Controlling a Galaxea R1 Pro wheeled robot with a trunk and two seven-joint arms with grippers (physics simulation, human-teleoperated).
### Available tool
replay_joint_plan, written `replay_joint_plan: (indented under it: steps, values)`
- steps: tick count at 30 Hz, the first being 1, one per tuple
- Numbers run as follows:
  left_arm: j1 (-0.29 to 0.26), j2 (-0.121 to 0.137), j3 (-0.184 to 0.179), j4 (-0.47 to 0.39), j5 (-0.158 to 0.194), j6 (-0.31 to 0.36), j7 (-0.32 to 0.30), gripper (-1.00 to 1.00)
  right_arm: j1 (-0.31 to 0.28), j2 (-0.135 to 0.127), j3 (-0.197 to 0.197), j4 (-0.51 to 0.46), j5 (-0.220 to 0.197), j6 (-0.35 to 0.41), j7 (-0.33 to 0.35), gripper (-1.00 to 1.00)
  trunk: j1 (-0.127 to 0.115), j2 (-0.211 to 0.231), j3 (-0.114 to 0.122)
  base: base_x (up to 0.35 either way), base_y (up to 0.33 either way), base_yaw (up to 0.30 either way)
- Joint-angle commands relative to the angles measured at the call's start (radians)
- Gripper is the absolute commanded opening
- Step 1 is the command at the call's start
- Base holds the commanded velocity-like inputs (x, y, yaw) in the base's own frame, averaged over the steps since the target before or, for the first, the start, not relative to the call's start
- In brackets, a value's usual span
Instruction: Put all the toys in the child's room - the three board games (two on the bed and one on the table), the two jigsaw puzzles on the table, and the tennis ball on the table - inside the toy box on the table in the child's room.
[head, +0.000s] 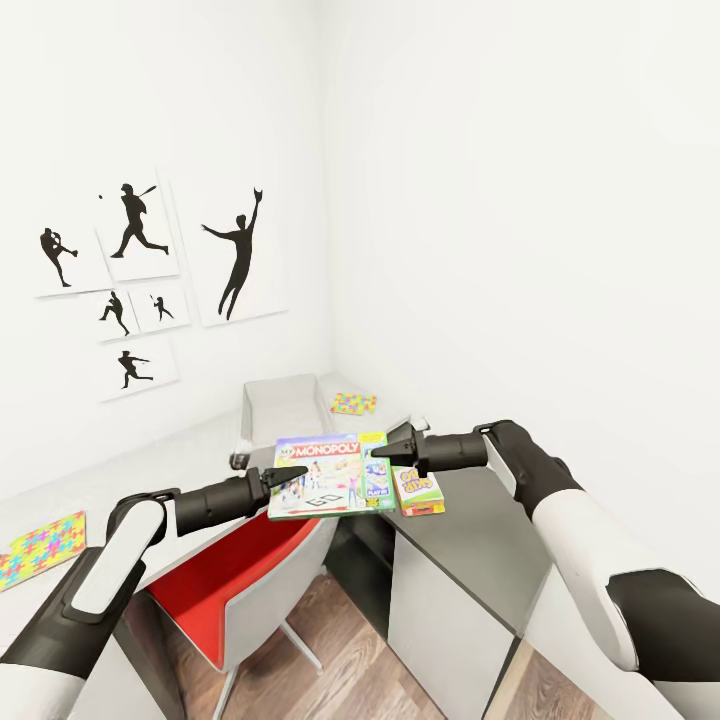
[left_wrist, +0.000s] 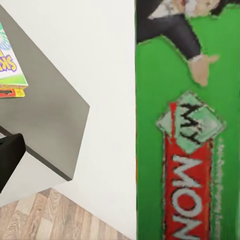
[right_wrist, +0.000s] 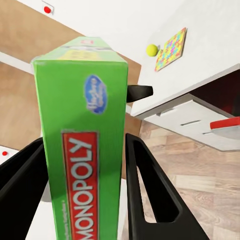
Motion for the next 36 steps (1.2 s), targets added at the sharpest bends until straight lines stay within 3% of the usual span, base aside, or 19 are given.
replay_joint_plan:
  steps: [1, 7, 8, 23, 36]
  values:
    - [-0.002, 0.000, -0.003, 0.003, -0.016, -0.002, -0.006, 1.00, -0.001, -0.001, 0.006, -0.001, -0.018, 0.013, -0.001, -1.00, 0.001, -0.002, -0.002, 0.000, 0.000, 0.000]
    - [-0.005, -0.001, -0.009, 0.013, -0.017, -0.007, -0.006, 1.00, -0.001, -0.001, 0.006, -0.001, -0.018, 0.013, -0.001, -1.00, 0.001, -0.002, -0.002, 0.000, 0.000, 0.000]
    - [-0.005, -0.001, -0.009, 0.015, -0.017, -0.008, -0.005, -1.00, -0.001, -0.001, 0.006, 0.000, -0.018, 0.013, -0.001, -1.00, 0.001, -0.002, -0.002, 0.000, 0.000, 0.000]
    - [-0.007, -0.004, -0.012, 0.023, -0.043, -0.012, -0.005, -1.00, -0.001, -0.001, 0.006, 0.000, -0.018, 0.013, -0.001, -1.00, 0.001, -0.002, -0.002, 0.000, 0.000, 0.000]
    - [-0.007, -0.005, -0.012, 0.023, -0.046, -0.012, -0.006, -1.00, -0.001, -0.001, 0.006, 0.000, -0.018, 0.013, -0.001, -1.00, 0.001, -0.002, -0.002, 0.000, 0.000, 0.000]
